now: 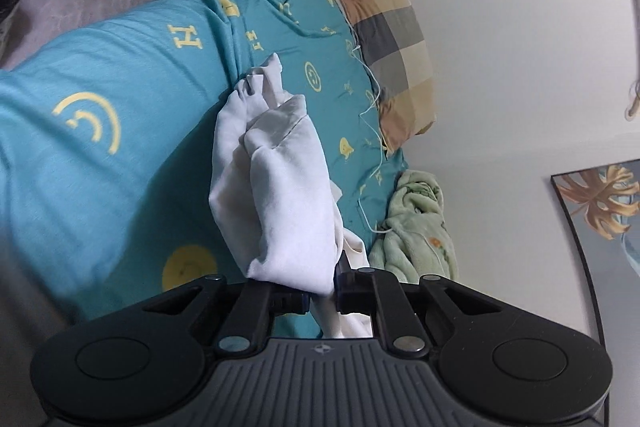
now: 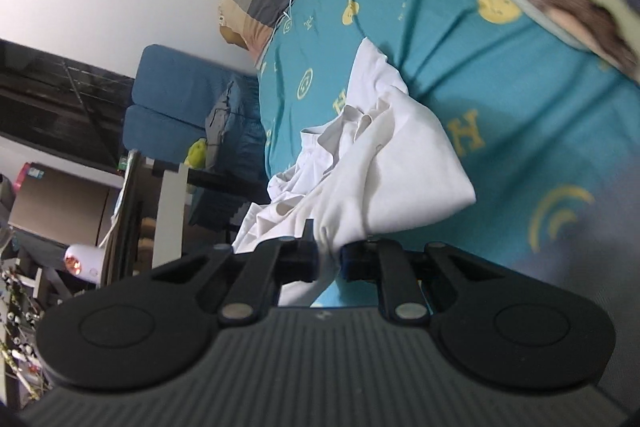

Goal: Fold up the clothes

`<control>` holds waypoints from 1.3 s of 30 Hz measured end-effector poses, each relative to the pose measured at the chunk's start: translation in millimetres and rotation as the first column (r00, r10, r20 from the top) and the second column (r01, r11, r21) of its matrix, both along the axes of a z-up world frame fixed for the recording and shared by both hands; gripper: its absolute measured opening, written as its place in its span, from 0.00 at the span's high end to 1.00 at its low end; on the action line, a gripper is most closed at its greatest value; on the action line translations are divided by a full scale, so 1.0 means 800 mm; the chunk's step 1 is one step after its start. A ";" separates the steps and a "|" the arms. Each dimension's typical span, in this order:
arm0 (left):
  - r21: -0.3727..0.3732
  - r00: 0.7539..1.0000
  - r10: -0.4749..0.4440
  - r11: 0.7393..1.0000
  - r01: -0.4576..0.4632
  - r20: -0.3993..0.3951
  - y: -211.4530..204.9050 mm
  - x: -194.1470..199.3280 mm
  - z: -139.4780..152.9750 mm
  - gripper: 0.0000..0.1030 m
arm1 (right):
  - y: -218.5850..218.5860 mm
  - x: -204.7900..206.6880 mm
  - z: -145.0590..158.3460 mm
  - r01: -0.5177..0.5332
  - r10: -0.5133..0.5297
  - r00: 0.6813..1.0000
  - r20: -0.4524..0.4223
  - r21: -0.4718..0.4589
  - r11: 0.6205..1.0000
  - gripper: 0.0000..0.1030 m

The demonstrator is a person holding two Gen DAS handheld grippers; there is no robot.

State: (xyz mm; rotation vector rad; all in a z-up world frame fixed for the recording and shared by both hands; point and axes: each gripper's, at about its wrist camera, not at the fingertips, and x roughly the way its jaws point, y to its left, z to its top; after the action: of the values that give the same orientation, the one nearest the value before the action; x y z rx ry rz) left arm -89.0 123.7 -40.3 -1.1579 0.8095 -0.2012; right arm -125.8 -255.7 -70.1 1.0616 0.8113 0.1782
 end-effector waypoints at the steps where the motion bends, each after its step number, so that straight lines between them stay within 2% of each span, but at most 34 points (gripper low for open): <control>1: -0.003 1.000 0.002 1.000 -0.002 0.002 0.001 -0.015 0.002 0.89 | 0.000 -0.014 0.002 0.001 -0.001 1.000 -0.001 0.000 1.000 0.86; 6: -0.008 1.000 0.001 1.000 -0.001 -0.019 -0.001 -0.042 0.007 0.88 | -0.003 -0.042 0.008 0.020 -0.019 1.000 -0.022 0.014 1.000 0.86; 9: -0.017 0.999 0.019 1.000 -0.020 -0.028 -0.002 -0.026 0.009 0.88 | -0.003 -0.029 0.013 0.033 -0.033 0.999 -0.029 0.025 0.999 0.86; 13: -0.026 0.999 0.037 0.999 -0.038 -0.034 -0.005 0.029 0.008 0.87 | -0.005 0.013 0.011 0.054 -0.053 0.998 -0.038 0.041 0.998 0.86; 19: -0.049 0.996 0.067 0.996 -0.070 -0.067 -0.008 0.139 -0.015 0.87 | -0.008 0.116 -0.006 0.081 -0.073 0.992 -0.104 0.076 0.994 0.86; 24: -0.004 0.993 0.073 0.997 -0.074 -0.096 -0.010 0.238 -0.045 0.86 | -0.004 0.204 -0.034 0.073 -0.064 0.987 -0.146 0.056 0.996 0.86; 28: 0.067 0.990 0.056 0.997 -0.048 -0.126 -0.016 0.304 -0.083 0.86 | -0.002 0.263 -0.080 0.073 -0.059 0.976 -0.210 0.061 0.995 0.85; 31: 0.107 0.989 0.034 0.994 -0.019 -0.144 -0.018 0.339 -0.113 0.86 | -0.002 0.295 -0.117 0.064 -0.045 0.971 -0.237 0.075 0.995 0.85; 35: 0.126 0.987 0.023 0.992 -0.003 -0.157 -0.022 0.370 -0.142 0.86 | 0.002 0.315 -0.151 0.027 -0.016 0.965 -0.260 0.036 0.999 0.85; 39: 0.159 0.989 0.006 0.987 0.018 -0.150 -0.025 0.378 -0.150 0.85 | 0.002 0.317 -0.158 -0.001 0.008 0.968 -0.252 0.028 1.000 0.85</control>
State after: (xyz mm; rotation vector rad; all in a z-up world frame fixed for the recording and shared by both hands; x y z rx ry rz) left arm 213.1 103.9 -160.3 -1.0278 0.9453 -0.0529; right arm 128.0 -254.4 -196.5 1.1232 1.0424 0.0583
